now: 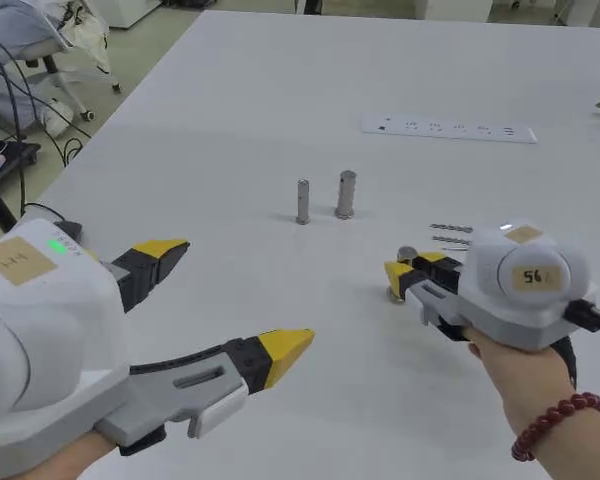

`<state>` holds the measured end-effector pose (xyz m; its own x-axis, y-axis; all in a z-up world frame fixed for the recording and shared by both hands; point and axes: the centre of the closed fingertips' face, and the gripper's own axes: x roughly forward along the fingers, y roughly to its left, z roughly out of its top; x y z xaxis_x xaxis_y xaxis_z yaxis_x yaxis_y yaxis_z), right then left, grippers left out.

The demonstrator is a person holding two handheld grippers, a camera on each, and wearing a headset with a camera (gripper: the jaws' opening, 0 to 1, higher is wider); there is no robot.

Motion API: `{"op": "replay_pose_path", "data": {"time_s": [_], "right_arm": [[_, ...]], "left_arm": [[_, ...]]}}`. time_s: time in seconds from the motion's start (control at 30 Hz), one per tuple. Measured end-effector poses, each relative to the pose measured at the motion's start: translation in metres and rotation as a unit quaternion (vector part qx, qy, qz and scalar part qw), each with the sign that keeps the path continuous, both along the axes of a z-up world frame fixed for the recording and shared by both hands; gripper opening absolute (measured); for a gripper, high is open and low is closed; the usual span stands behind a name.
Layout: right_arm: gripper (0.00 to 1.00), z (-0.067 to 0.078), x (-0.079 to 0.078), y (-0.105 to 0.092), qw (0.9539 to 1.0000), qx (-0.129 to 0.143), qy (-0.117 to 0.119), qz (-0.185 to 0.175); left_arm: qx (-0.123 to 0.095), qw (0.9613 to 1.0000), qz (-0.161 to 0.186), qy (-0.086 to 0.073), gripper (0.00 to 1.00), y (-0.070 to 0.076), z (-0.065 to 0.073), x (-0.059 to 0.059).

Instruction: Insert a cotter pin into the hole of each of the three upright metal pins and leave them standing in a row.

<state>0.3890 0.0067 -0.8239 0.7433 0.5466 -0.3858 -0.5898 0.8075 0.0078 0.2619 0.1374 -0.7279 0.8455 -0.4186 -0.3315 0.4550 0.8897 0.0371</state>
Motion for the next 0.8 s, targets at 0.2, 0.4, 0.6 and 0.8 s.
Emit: {"op": "replay_pose_path", "data": {"time_s": [0.2,0.4,0.6,0.8], "right_arm": [[0.13,-0.0012,-0.0025,-0.0038,1.0000,0.001,-0.001,-0.005],[0.13,-0.0024,-0.0045,-0.0045,1.0000,0.003,-0.005,-0.008],[0.15,-0.0021,-0.0046,-0.0041,0.9998,0.015,-0.002,-0.012],[0.20,0.0053,-0.0050,-0.0035,0.9991,0.038,-0.009,-0.014]], "left_arm": [[0.000,1.0000,-0.001,0.001,0.75,-0.0010,-0.0009,-0.0001],[0.001,1.0000,-0.002,0.002,0.75,-0.0025,-0.0009,-0.0003],[0.003,1.0000,-0.001,0.005,0.75,-0.0023,-0.0026,-0.0006],[0.002,1.0000,-0.002,0.006,0.75,-0.0019,-0.0035,-0.0009]]}}
